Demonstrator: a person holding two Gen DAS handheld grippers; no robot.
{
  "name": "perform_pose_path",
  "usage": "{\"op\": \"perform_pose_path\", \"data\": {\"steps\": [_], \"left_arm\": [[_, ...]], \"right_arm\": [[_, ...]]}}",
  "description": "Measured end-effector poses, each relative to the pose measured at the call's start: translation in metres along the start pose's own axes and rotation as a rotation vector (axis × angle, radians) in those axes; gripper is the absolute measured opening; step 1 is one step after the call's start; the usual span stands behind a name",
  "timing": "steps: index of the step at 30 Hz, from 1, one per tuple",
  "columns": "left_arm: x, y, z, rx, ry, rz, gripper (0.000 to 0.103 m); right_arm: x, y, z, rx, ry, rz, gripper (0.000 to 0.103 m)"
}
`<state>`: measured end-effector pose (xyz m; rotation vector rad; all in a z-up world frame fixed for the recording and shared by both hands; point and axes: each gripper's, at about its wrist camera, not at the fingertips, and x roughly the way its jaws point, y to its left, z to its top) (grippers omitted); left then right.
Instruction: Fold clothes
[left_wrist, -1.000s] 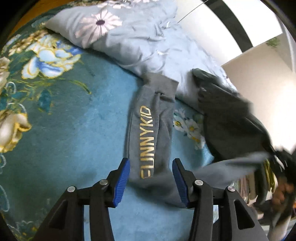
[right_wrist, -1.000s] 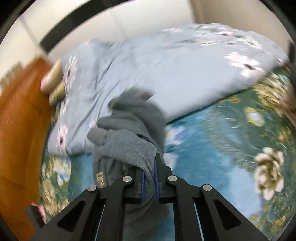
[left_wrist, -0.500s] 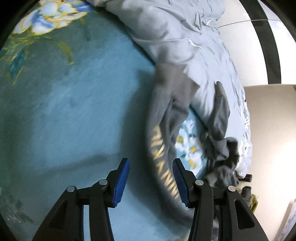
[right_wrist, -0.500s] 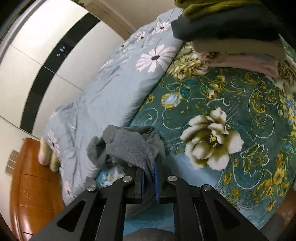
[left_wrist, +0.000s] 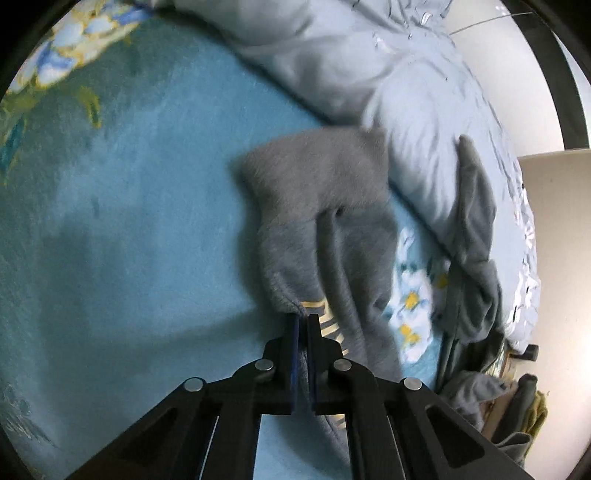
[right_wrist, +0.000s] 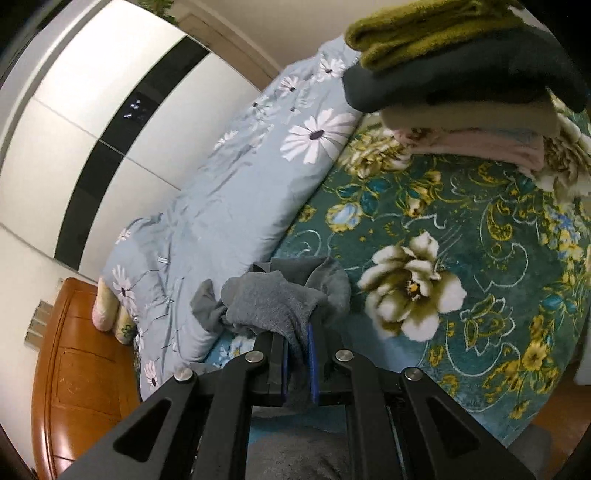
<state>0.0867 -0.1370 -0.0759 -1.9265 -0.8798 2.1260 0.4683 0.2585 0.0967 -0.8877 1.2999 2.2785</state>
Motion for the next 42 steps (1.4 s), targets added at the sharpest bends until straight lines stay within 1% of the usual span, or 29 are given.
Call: {"op": "perform_pose_path", "data": {"steps": [3,5,6,7,9,11,13,14,15,17,18,20,22,24,26,29,34,36,38,40,42], "left_arm": [[-0.030,-0.016,0.023,0.016,-0.064,-0.029,0.003],[-0.066,-0.030,0.043,0.026,-0.135,-0.066,0.003],[-0.086,-0.036,0.052,0.030,-0.174,-0.094,0.003],[-0.115,-0.043,0.061,0.038,-0.229,-0.135,0.003],[-0.178,-0.053,0.072,0.072,-0.359,-0.217,0.003],[-0.239,-0.055,0.071,0.117,-0.494,-0.298,0.003],[-0.283,-0.045,0.060,0.158,-0.593,-0.349,0.004],[-0.294,-0.038,0.051,0.180,-0.619,-0.351,0.004],[-0.295,-0.030,0.040,0.201,-0.625,-0.329,0.004],[-0.278,-0.010,0.016,0.238,-0.601,-0.250,0.004],[-0.258,0.000,0.006,0.237,-0.556,-0.204,0.004],[-0.205,0.037,-0.013,0.181,-0.411,-0.134,0.004],[-0.153,0.080,-0.036,0.102,-0.268,-0.049,0.004],[-0.127,0.105,-0.057,0.051,-0.204,0.004,0.004],[-0.111,0.127,-0.074,-0.008,-0.152,0.020,0.004],[-0.109,0.141,-0.087,-0.041,-0.132,0.035,0.004],[-0.127,0.149,-0.092,0.011,-0.180,0.070,0.004],[-0.134,0.153,-0.093,0.031,-0.199,0.085,0.004],[-0.126,0.165,-0.097,0.008,-0.178,0.113,0.004],[-0.115,0.174,-0.099,-0.029,-0.147,0.122,0.004],[-0.107,0.176,-0.102,-0.033,-0.133,0.133,0.004]], "right_arm": [[0.016,0.016,0.011,-0.016,0.024,0.007,0.009],[0.027,0.036,0.022,-0.031,0.033,0.016,0.009],[0.029,0.050,0.030,-0.045,0.031,0.037,0.009],[0.030,0.065,0.039,-0.063,0.025,0.064,0.009],[0.029,0.096,0.057,-0.104,0.006,0.119,0.009],[0.019,0.122,0.068,-0.158,-0.025,0.192,0.009],[0.011,0.134,0.073,-0.204,-0.050,0.259,0.009],[0.007,0.140,0.075,-0.227,-0.063,0.292,0.009],[0.013,0.132,0.071,-0.226,-0.043,0.291,0.009],[0.040,0.098,0.053,-0.191,0.040,0.240,0.009],[0.053,0.080,0.045,-0.174,0.081,0.214,0.009],[0.080,0.046,0.027,-0.139,0.163,0.163,0.009],[0.104,0.003,0.005,-0.067,0.248,0.097,0.009],[0.121,-0.043,-0.016,0.022,0.325,0.045,0.009],[0.118,-0.058,-0.026,0.033,0.336,0.040,0.009],[0.109,-0.072,-0.039,0.027,0.332,0.044,0.009],[0.095,-0.095,-0.060,0.016,0.325,0.052,0.009],[0.088,-0.096,-0.068,0.005,0.329,0.048,0.009],[0.091,-0.106,-0.079,0.022,0.347,0.036,0.008],[0.097,-0.116,-0.086,0.049,0.364,0.027,0.008],[0.101,-0.122,-0.091,0.065,0.376,0.035,0.008]]}}
